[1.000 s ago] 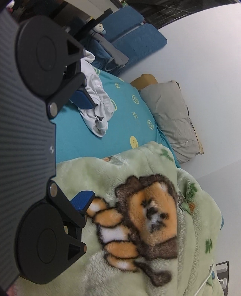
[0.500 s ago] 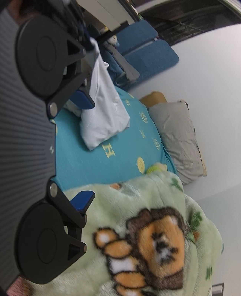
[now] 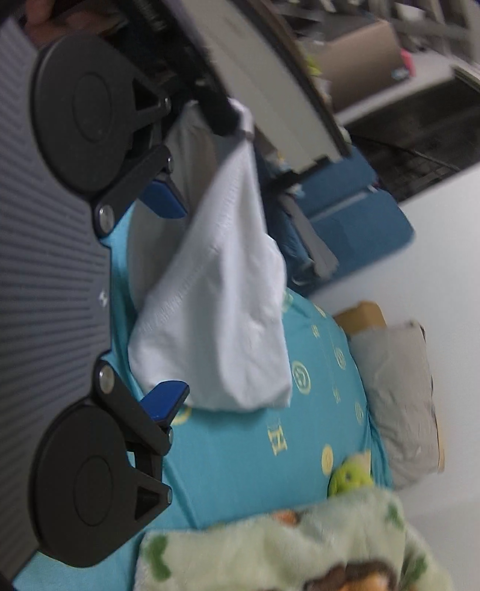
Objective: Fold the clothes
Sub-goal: 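Move both tools toward the white T-shirt and reach for its edges, then grasp a T-shirt edge with the left tool while the right tool grasps another edge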
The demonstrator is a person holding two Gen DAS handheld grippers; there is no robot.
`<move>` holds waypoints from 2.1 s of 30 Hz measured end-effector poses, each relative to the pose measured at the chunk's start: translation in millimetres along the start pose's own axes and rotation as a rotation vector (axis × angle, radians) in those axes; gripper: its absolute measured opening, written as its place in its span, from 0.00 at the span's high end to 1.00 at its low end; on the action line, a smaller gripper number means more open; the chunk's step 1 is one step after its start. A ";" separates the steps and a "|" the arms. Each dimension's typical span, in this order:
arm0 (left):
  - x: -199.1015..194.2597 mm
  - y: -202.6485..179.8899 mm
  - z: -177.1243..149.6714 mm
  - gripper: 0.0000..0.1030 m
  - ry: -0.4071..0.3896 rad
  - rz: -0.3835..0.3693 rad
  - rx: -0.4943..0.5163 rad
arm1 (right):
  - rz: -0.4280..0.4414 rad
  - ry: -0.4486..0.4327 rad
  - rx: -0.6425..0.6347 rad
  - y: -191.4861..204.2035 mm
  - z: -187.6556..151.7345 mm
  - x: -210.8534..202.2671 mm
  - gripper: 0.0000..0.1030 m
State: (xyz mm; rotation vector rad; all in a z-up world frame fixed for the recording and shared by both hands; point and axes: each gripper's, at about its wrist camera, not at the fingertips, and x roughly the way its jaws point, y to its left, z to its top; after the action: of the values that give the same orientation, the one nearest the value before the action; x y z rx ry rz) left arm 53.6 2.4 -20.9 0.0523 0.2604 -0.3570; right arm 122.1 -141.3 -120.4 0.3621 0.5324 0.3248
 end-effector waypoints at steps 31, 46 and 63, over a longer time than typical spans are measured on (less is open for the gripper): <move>8.7 33.6 1.9 0.93 -0.015 -0.023 -0.215 | -0.308 0.086 0.178 -54.3 -8.6 43.6 0.79; 47.9 48.0 -27.4 0.77 0.279 0.066 -0.186 | -0.186 -0.200 0.124 -32.6 23.7 -3.3 0.92; 88.1 40.2 -53.3 0.30 0.324 0.267 -0.159 | -0.112 -0.297 0.180 -29.4 25.6 -22.6 0.91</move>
State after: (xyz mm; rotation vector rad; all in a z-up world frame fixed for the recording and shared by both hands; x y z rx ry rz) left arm 134.5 15.3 -95.2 -0.0127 0.5951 -0.0593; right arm 123.7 -182.5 -102.4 0.5428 0.2891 0.1116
